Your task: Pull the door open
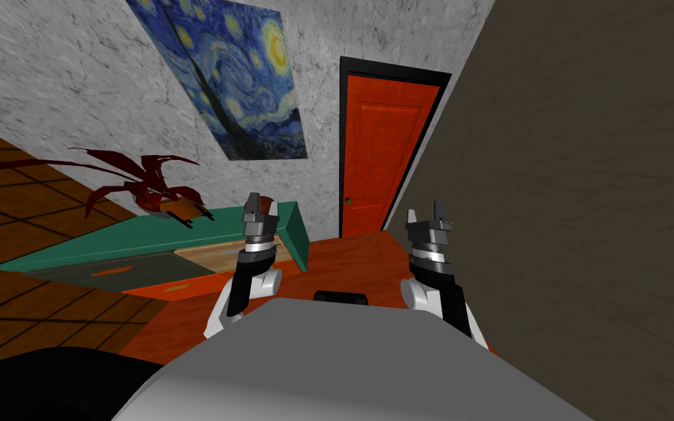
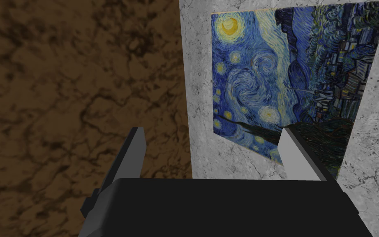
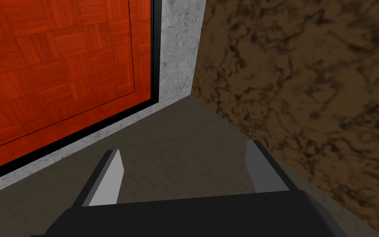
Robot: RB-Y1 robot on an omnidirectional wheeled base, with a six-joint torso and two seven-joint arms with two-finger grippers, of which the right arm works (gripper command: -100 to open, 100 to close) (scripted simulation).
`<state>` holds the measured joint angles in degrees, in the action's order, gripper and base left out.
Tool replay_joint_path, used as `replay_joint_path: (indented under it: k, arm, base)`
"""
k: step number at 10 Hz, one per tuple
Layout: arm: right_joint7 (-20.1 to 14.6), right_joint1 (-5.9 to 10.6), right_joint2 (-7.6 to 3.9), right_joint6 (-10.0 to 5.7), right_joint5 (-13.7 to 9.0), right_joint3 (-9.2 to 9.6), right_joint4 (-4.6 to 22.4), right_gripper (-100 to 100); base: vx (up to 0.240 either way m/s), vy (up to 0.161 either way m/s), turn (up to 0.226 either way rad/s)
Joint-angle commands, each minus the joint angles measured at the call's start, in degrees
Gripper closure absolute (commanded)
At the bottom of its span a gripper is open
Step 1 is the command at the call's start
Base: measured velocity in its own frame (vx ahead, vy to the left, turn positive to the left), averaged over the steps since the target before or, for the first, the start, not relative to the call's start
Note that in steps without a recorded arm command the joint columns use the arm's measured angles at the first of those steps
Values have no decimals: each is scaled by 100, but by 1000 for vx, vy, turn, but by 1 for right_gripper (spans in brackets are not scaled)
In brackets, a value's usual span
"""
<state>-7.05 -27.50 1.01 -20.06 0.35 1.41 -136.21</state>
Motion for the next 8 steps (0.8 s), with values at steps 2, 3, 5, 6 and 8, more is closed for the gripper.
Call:
replay_joint_path:
  k: [2, 3, 5, 6, 8]
  arm:
    - [-261, 74, -103, -99, -136, 63, 295, -100]
    - [-327, 93, -127, -124, -170, 78, 369, -100]
    - [-582, 166, -218, -221, -302, 139, 656, -100]
    - [-676, 193, -250, -256, -351, 162, 763, -100]
    - [-889, 253, -322, -337, -462, 213, 1003, -100]
  base:
    - [89, -17, 71]
    - [103, 20, 35]
    - [104, 20, 69]
    - [86, 5, 41]
    - [83, -11, 58]
